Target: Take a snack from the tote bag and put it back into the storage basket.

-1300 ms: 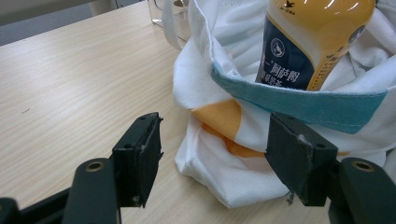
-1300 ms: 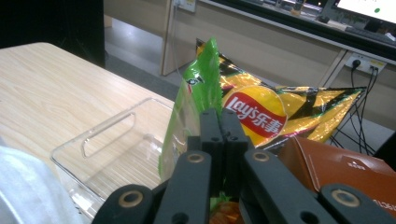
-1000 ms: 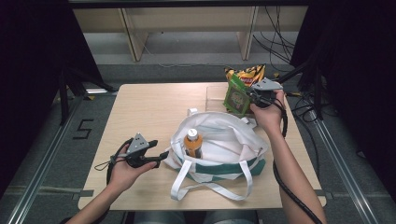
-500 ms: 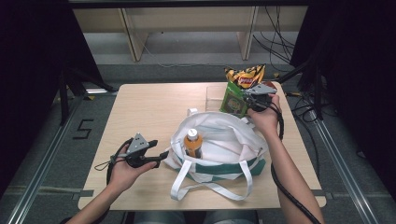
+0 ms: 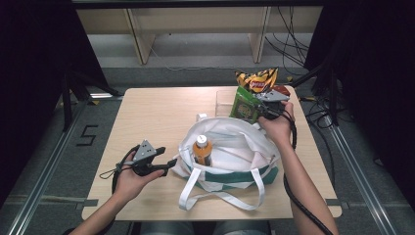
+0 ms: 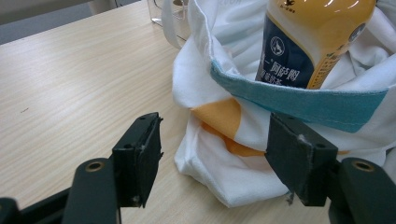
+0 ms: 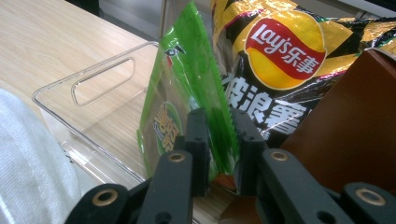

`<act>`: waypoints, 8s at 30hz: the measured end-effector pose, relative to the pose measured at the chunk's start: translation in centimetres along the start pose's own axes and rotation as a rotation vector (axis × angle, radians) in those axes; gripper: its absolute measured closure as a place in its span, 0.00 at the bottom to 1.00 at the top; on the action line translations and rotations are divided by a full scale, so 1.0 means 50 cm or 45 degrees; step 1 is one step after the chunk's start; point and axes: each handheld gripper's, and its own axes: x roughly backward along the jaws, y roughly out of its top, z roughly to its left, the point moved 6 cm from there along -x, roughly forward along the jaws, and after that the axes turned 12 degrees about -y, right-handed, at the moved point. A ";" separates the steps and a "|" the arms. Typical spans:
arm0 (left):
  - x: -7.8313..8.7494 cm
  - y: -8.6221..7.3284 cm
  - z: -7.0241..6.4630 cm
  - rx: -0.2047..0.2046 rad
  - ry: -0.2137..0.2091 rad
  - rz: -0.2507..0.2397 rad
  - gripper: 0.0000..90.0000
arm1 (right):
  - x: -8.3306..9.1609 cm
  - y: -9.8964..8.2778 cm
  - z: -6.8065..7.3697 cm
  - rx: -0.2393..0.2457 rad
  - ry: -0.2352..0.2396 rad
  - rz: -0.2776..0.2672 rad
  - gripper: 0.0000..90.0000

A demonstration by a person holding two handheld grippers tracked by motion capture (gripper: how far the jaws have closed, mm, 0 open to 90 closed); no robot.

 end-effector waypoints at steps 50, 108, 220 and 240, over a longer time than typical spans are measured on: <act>0.006 0.002 0.000 -0.007 0.001 0.002 0.39 | -0.010 0.003 0.017 -0.068 0.012 0.064 0.96; 0.025 0.034 -0.007 -0.019 0.017 -0.065 0.38 | 0.148 -0.002 -0.012 -0.277 0.027 0.006 0.59; -0.105 0.169 -0.088 -0.038 -0.254 -0.180 0.58 | 0.314 -0.115 0.008 -0.410 0.061 0.010 0.48; -0.105 0.177 -0.082 -0.088 -0.311 -0.177 0.65 | 0.309 -0.125 0.005 -0.381 0.061 0.012 0.48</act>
